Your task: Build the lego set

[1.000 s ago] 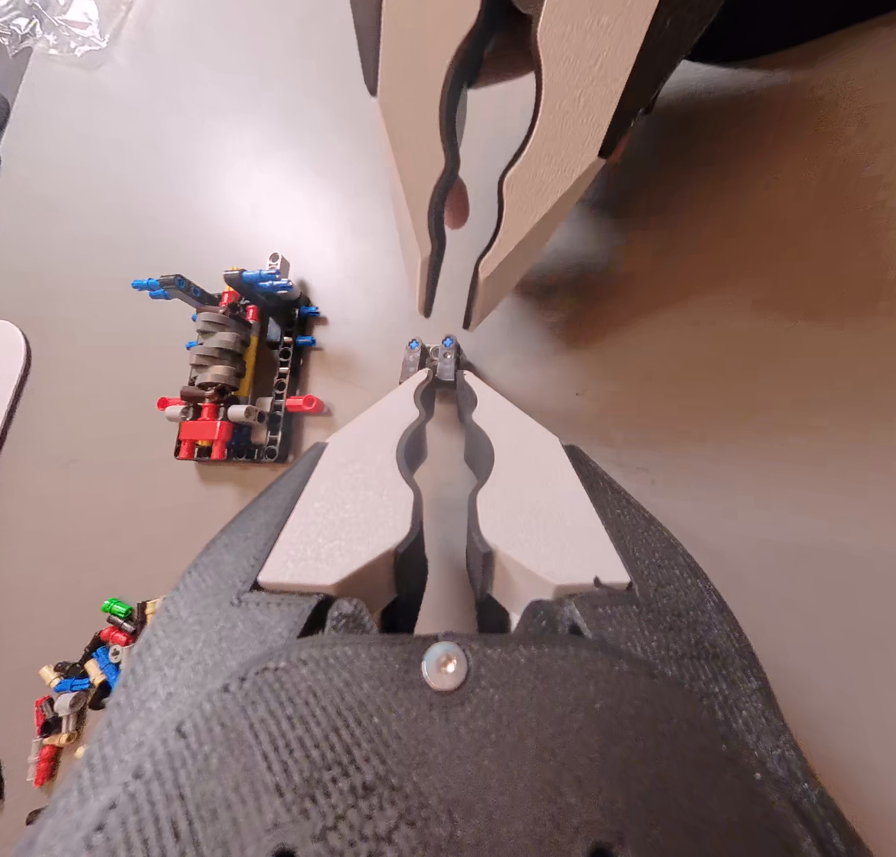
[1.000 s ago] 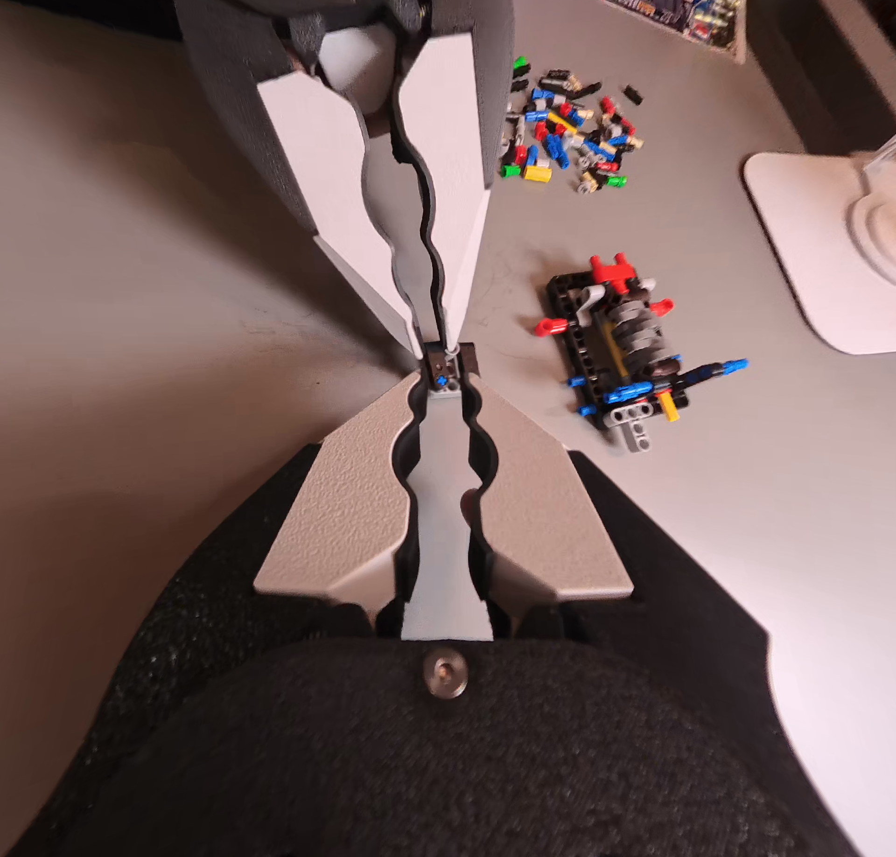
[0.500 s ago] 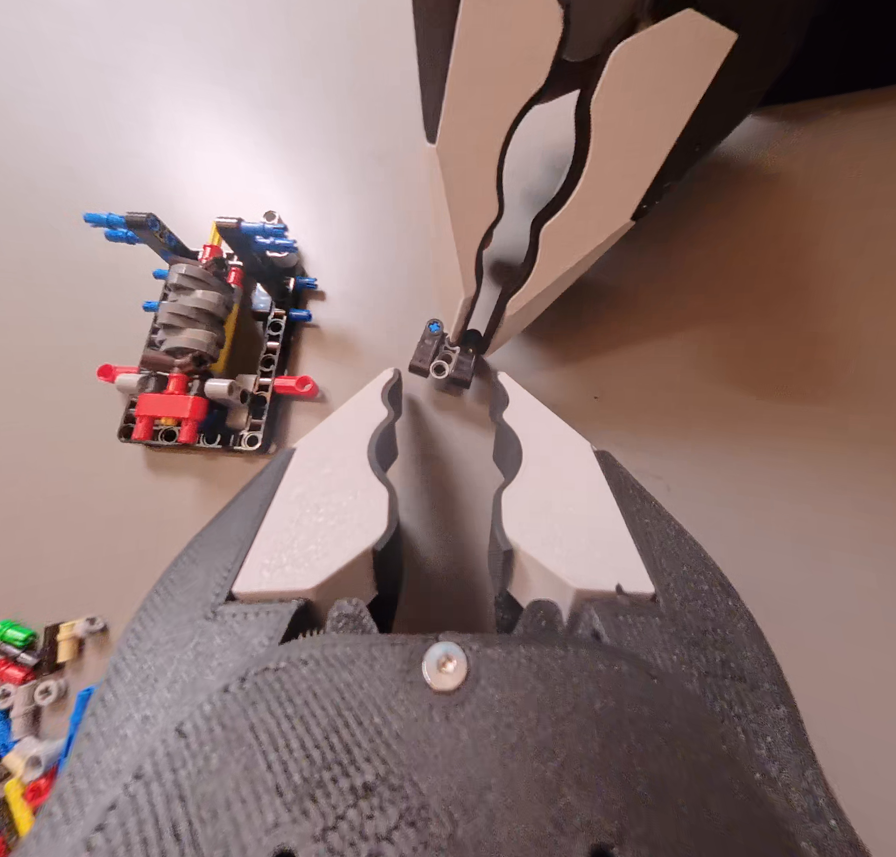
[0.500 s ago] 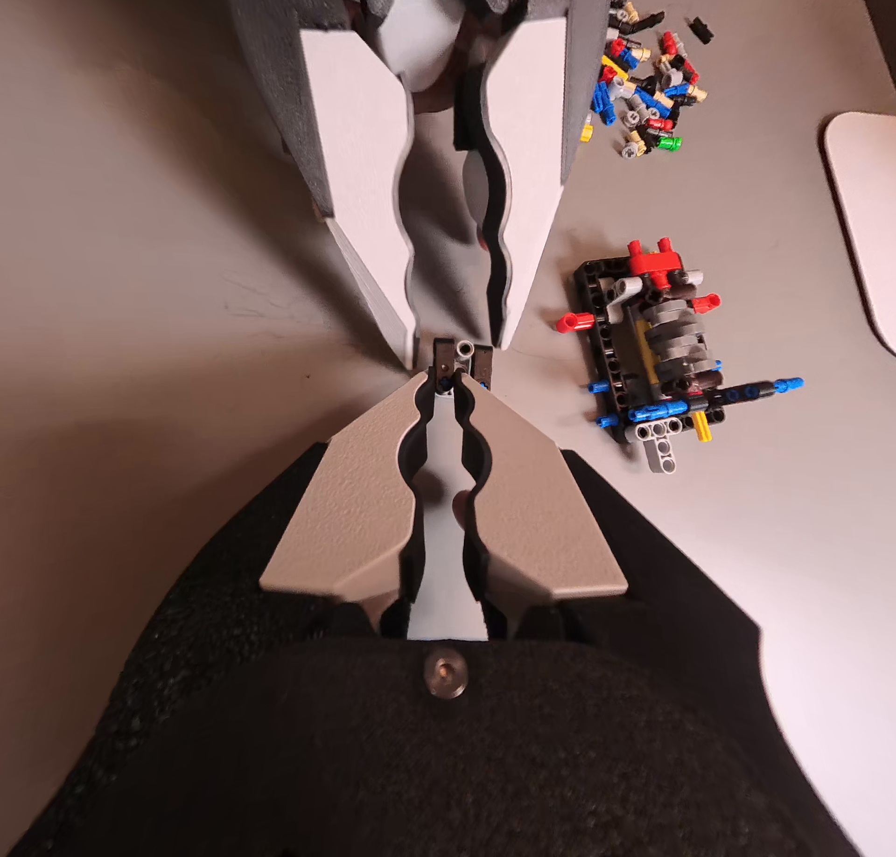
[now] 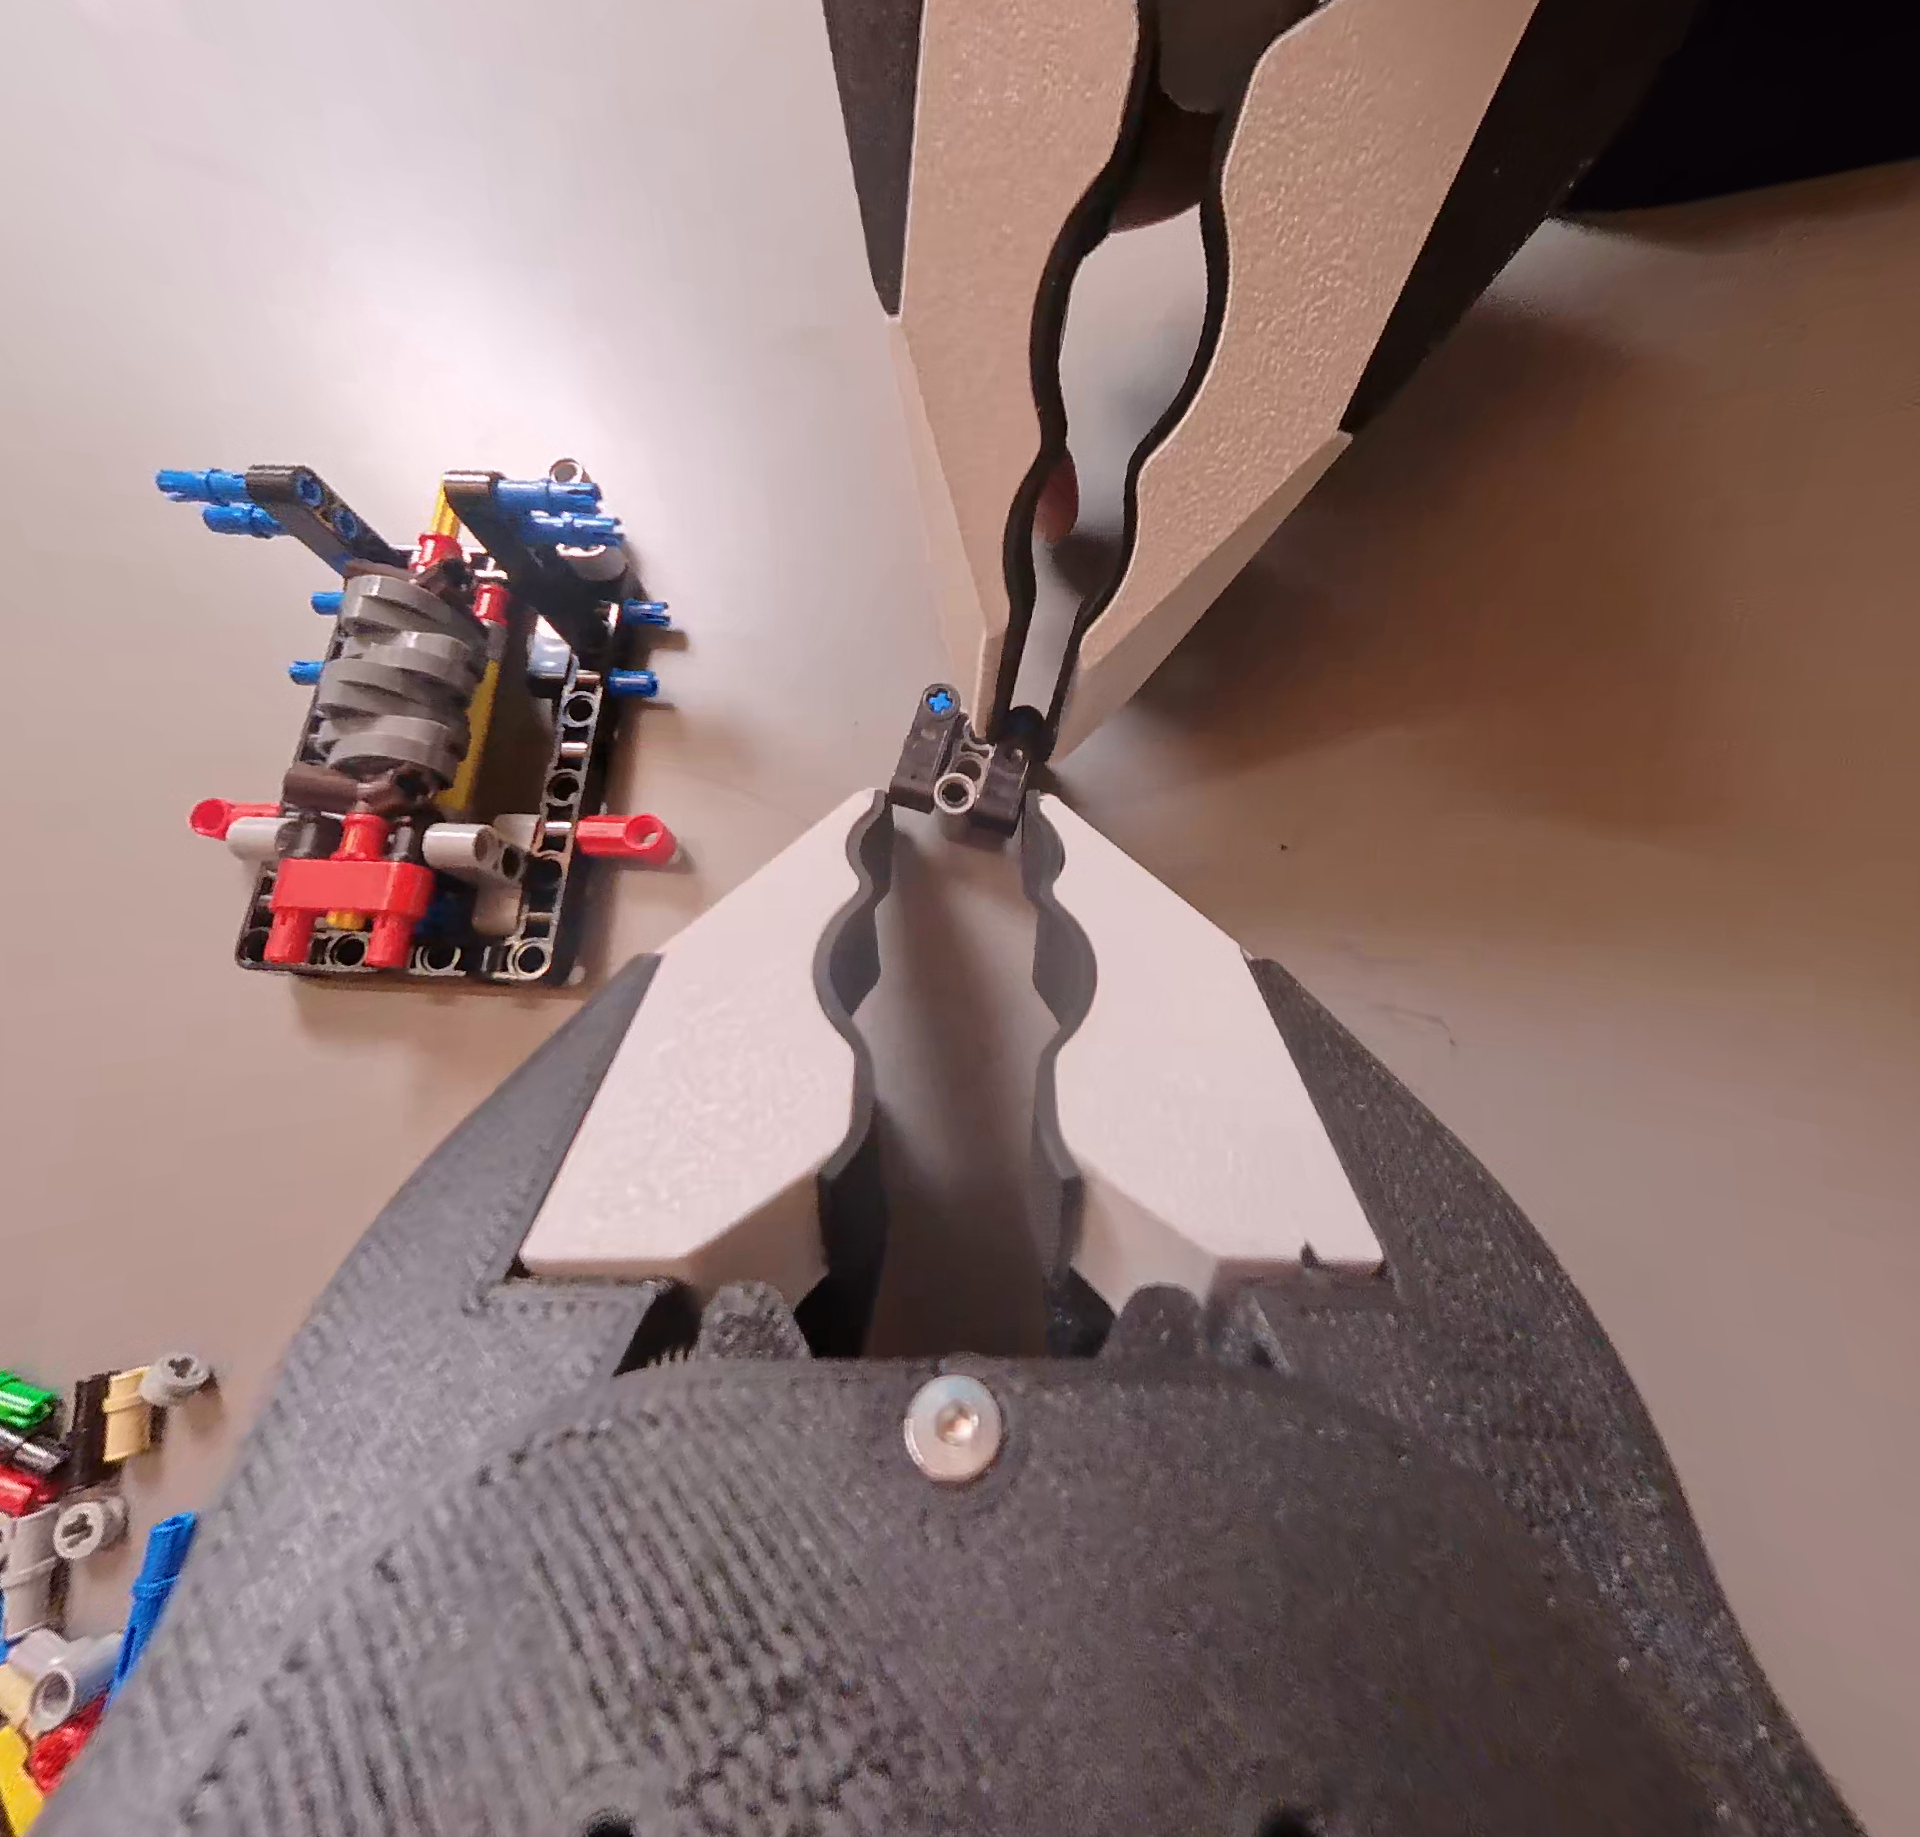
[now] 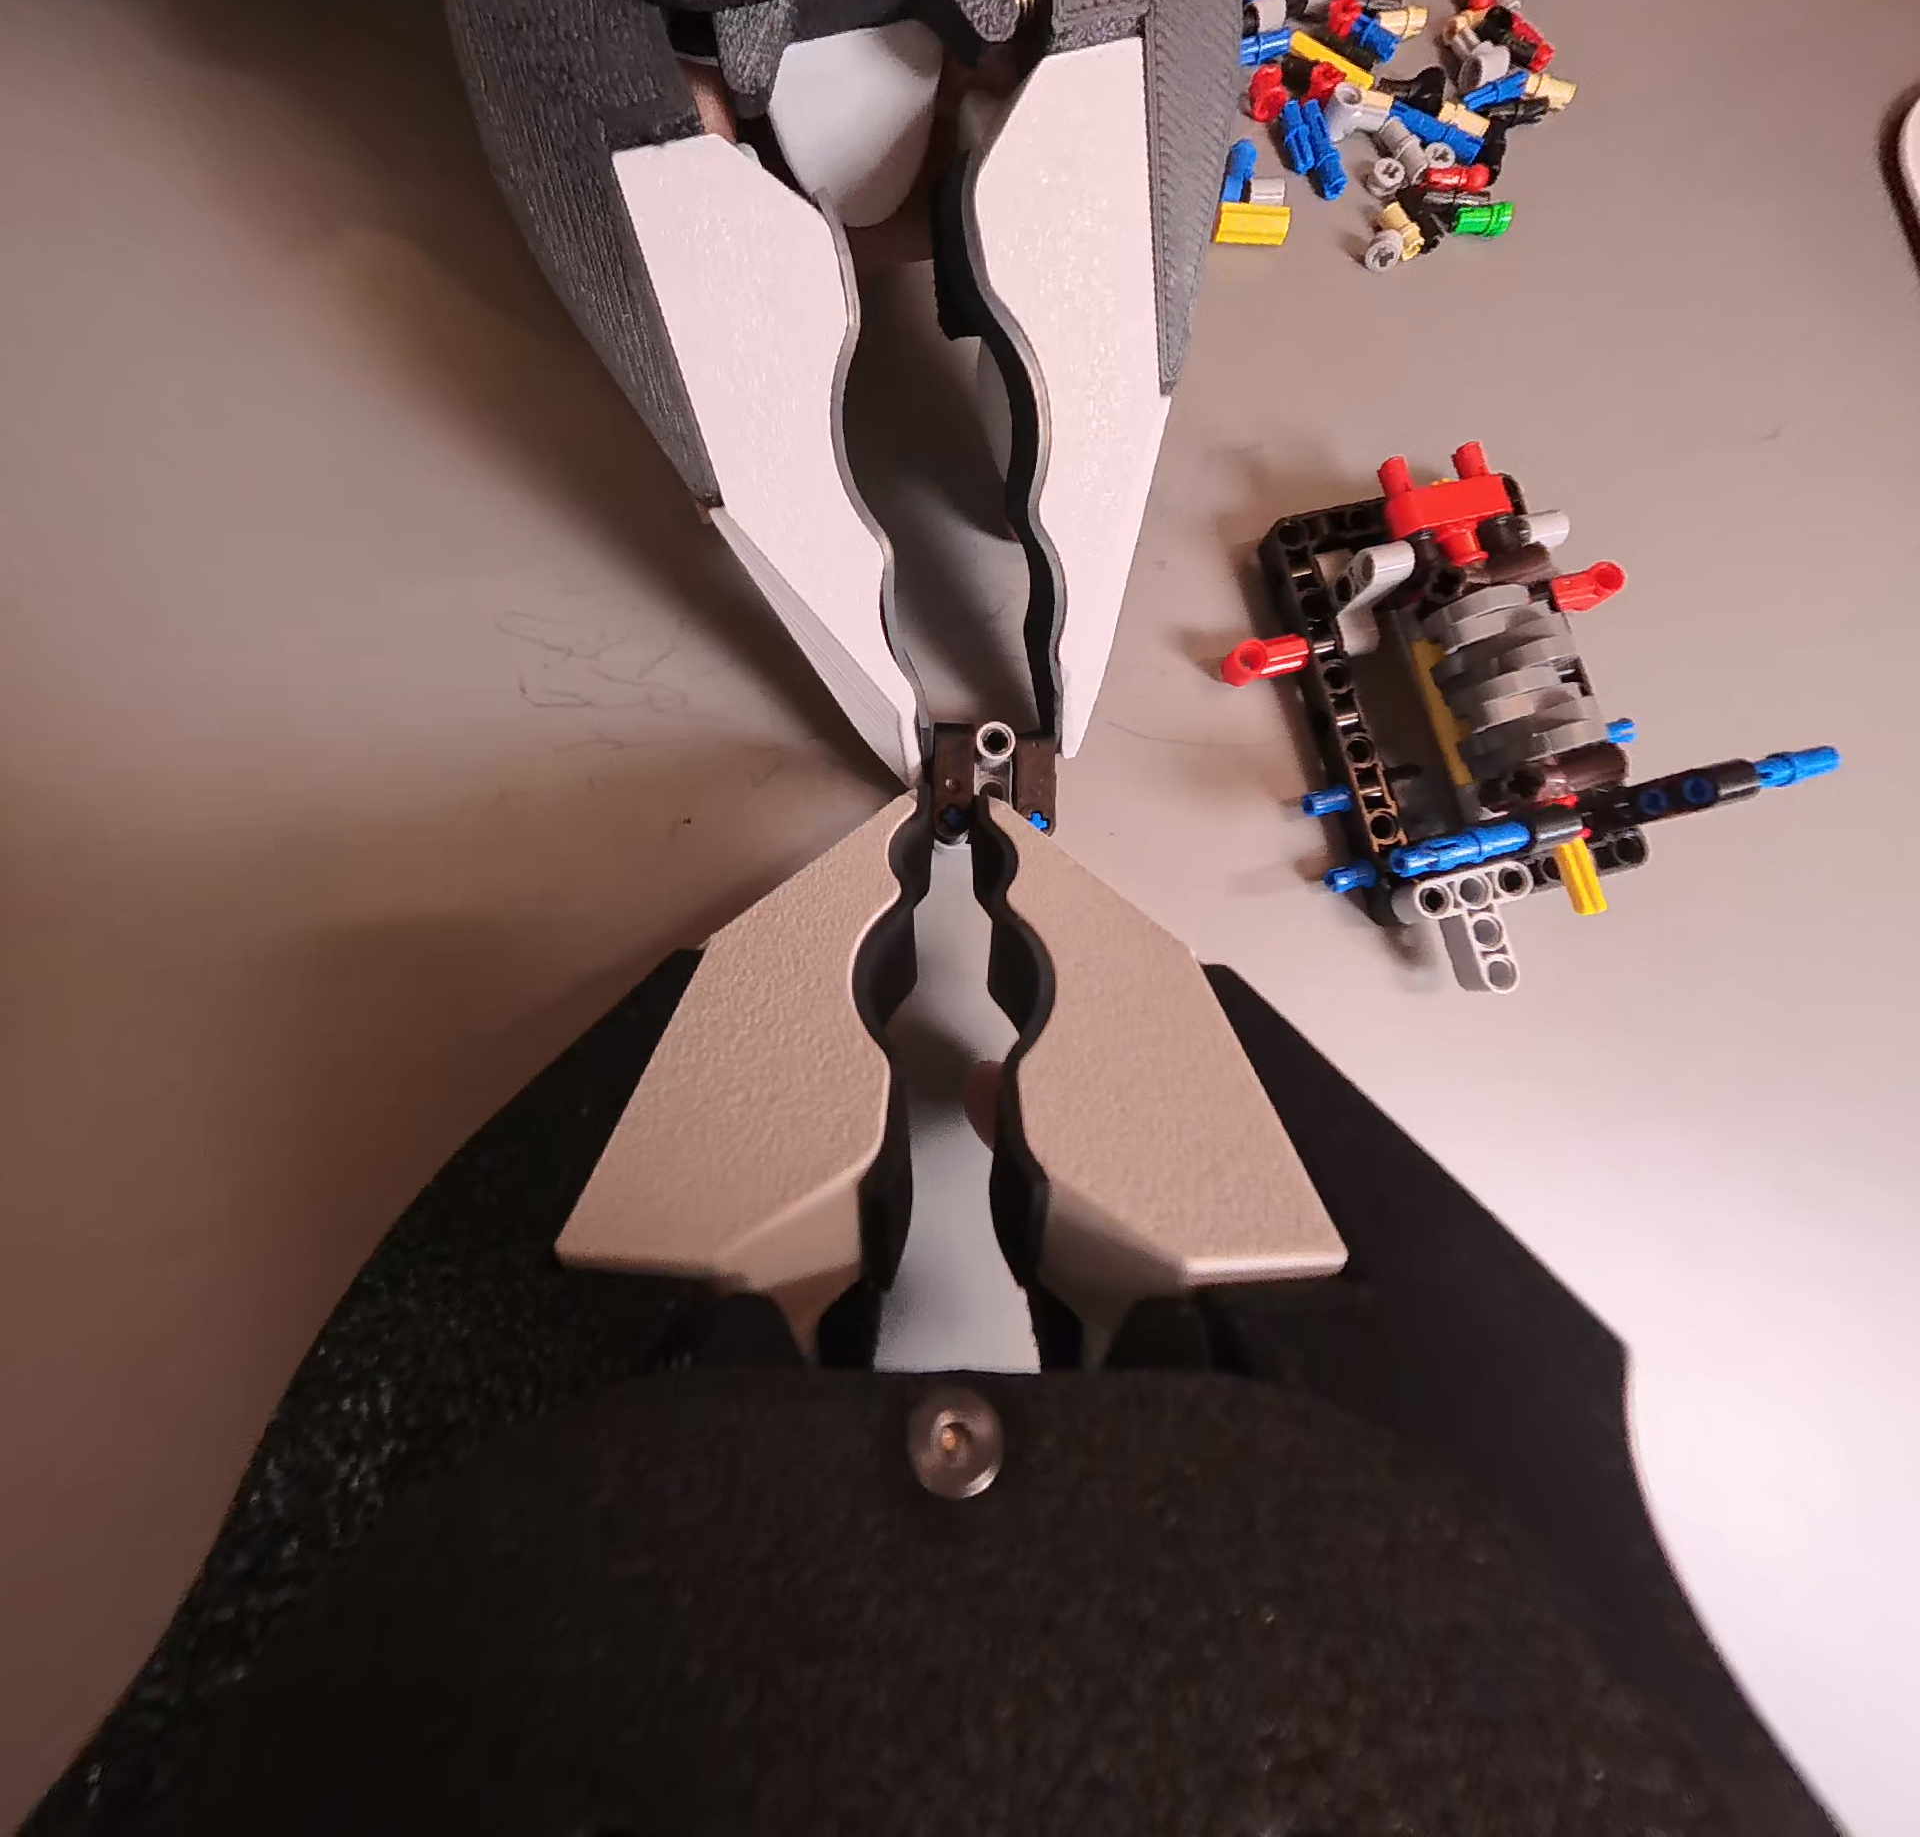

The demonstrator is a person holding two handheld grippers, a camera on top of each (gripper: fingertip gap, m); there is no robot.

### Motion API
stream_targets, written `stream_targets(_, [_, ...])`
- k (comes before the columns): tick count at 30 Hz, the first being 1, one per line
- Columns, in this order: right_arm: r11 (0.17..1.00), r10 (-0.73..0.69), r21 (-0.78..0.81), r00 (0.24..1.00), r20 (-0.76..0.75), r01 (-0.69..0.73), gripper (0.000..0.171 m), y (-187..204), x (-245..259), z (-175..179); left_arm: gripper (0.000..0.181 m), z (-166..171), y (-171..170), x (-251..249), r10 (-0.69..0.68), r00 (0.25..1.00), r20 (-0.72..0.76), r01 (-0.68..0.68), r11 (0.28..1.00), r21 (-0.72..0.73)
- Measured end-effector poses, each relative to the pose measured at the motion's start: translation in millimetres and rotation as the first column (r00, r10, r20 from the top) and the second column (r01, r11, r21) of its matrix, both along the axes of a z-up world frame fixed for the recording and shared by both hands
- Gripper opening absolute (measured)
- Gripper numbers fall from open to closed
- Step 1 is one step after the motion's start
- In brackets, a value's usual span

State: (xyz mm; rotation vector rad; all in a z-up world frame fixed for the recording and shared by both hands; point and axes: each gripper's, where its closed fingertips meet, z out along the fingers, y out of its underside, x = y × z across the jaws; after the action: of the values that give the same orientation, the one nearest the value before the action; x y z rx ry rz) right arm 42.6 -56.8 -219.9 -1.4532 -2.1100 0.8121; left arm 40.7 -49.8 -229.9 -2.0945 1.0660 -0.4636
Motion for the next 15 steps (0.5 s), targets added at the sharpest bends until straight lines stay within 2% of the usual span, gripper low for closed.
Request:
stream_targets(7, [1.0,-0.016,-0.002,1.0,-0.017,0.016,0.007,0,0,1,0.024,0,0,-2,0.001,1.0,0.013,-0.001,1.0,-0.007])
stream_targets(9, [1.0,-0.029,-0.006,0.999,-0.045,0.028,0.022,3,2,12,0.024,0,0,-3,-0.007,1.0,-0.004,0.007,1.0,0.011])
stream_targets(11, [0.998,-0.056,0.01,0.995,-0.081,0.057,0.029,12,2,24,0.024,0,-2,-3,-0.033,0.999,-0.005,0.033,0.999,0.023])
stream_targets(13, [0.998,-0.048,0.03,0.998,-0.035,0.049,0.042,14,3,14,0.024,0,-3,-1,-0.067,0.998,0.0,0.067,0.997,0.03])
stream_targets(15, [0.999,-0.03,0.033,0.999,0.014,0.03,0.045,9,1,-1,0.024,0,-3,0,-0.1,0.995,0.004,0.1,0.994,0.041])
